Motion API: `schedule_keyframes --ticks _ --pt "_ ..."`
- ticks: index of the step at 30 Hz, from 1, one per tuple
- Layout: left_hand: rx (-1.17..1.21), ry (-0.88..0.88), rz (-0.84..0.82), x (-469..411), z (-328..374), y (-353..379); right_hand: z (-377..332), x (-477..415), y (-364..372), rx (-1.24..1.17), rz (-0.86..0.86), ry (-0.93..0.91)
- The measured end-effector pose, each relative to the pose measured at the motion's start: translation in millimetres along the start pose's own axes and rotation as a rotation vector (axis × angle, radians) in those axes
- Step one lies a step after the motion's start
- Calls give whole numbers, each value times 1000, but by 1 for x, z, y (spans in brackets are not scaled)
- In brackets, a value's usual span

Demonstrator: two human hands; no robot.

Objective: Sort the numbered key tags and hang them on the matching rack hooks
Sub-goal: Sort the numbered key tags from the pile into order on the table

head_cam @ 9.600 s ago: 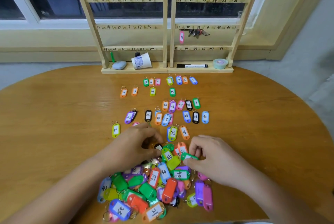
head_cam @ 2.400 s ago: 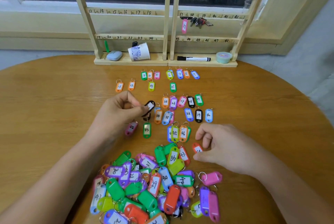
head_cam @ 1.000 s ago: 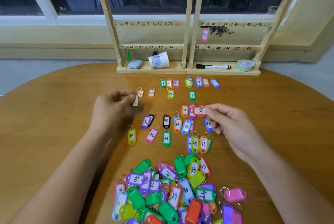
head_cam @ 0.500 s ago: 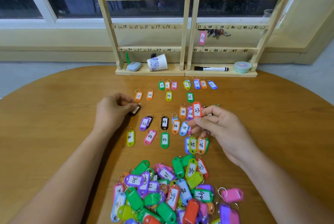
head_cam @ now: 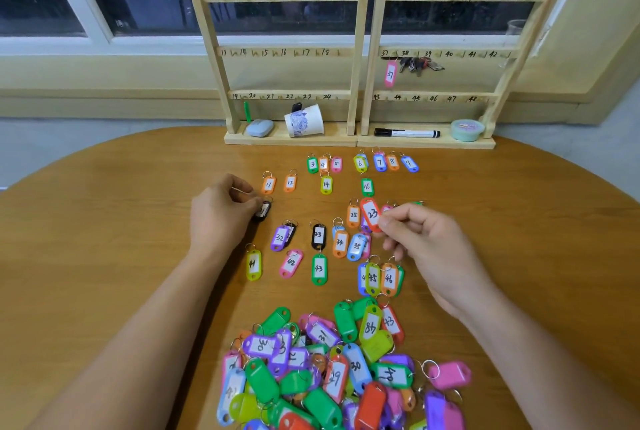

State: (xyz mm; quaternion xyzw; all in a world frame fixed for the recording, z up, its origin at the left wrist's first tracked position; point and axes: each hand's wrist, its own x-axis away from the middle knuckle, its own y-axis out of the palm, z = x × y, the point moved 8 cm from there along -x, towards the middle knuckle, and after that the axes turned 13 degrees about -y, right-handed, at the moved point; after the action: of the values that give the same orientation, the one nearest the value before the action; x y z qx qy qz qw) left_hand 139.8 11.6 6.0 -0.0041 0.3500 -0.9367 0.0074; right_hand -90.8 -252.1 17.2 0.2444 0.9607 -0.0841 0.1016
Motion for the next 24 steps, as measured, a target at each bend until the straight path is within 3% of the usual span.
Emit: schedule_keyframes --ticks 9,24 --pt "105 -20 -23 1 -2 -2 -12 -21 30 49 -114 101" --pt "128 -2 -61 2 -3 -2 12 -118 109 854 -396 137"
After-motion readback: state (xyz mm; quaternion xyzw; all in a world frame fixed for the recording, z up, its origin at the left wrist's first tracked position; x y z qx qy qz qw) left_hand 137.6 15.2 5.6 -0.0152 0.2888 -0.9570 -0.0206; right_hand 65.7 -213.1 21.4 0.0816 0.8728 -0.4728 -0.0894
